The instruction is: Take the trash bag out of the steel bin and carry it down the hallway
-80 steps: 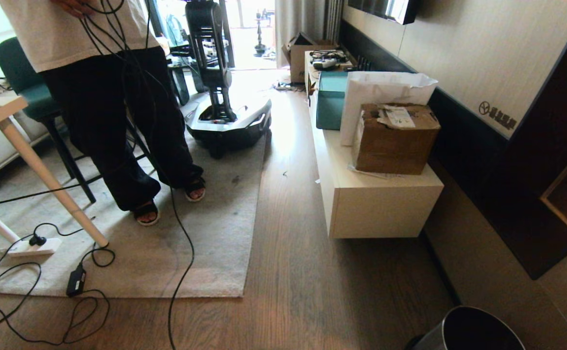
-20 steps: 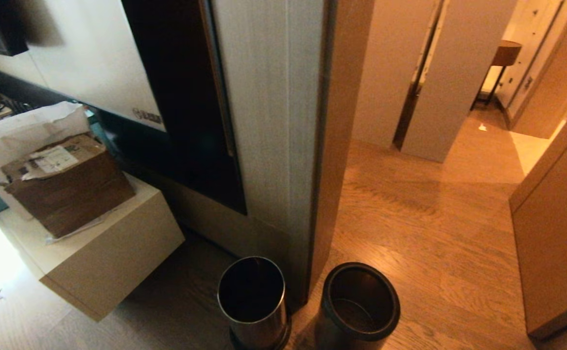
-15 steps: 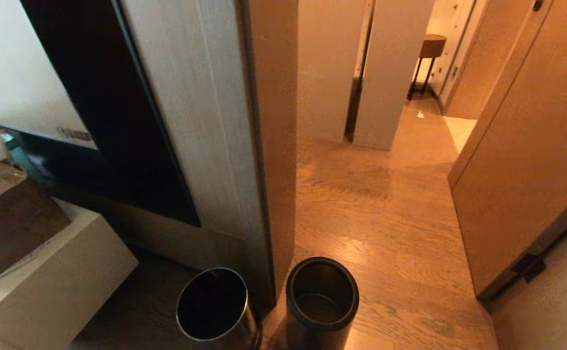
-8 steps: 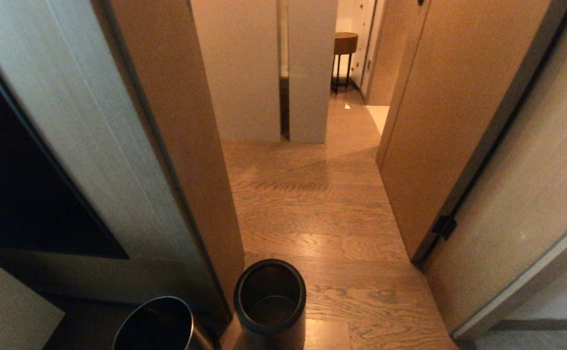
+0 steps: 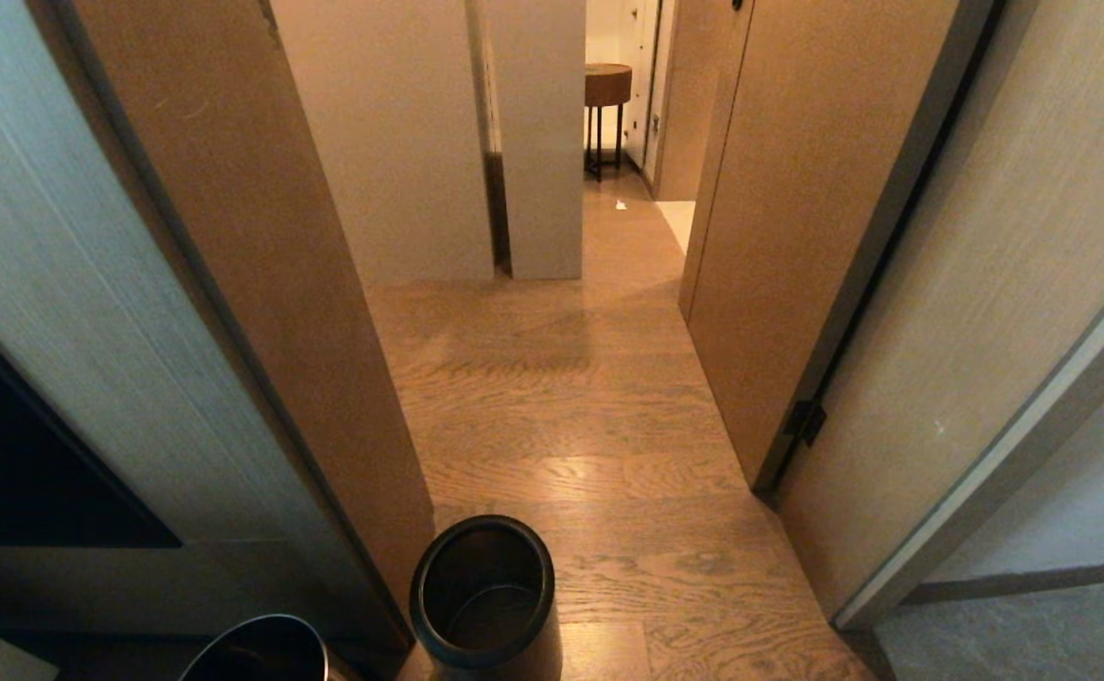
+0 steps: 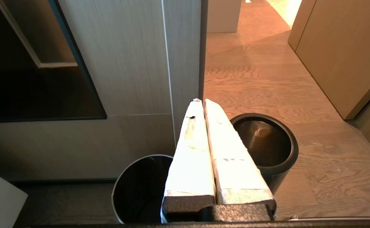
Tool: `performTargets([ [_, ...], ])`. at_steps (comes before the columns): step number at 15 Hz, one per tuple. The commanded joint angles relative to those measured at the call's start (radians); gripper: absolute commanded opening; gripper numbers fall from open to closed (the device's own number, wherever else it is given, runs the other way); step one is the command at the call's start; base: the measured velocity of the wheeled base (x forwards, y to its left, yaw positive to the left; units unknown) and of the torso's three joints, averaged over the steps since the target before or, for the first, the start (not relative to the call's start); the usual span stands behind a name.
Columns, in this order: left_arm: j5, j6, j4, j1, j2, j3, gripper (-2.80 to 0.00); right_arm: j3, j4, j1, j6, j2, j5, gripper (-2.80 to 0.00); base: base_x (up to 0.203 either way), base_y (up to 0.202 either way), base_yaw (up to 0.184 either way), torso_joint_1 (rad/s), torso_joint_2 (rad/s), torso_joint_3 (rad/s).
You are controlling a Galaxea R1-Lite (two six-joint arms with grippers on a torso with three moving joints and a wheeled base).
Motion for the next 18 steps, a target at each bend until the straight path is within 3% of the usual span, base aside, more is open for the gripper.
performTargets([
  [1,0.0,-0.001,-0.001,0.0,0.0,0.012,-2.8,0.0,-0.002,0.0,0.003,0.001,-0.002,-2.8,0.0,0.0,0.0,0.0,0.0,0.0],
  [18,-0.001,0.007,0.002,0.0,0.0,0.011,-2.8,0.0,-0.002,0.0,0.011,0.001,-0.004,-2.8,0.0,0.0,0.0,0.0,0.0,0.0],
])
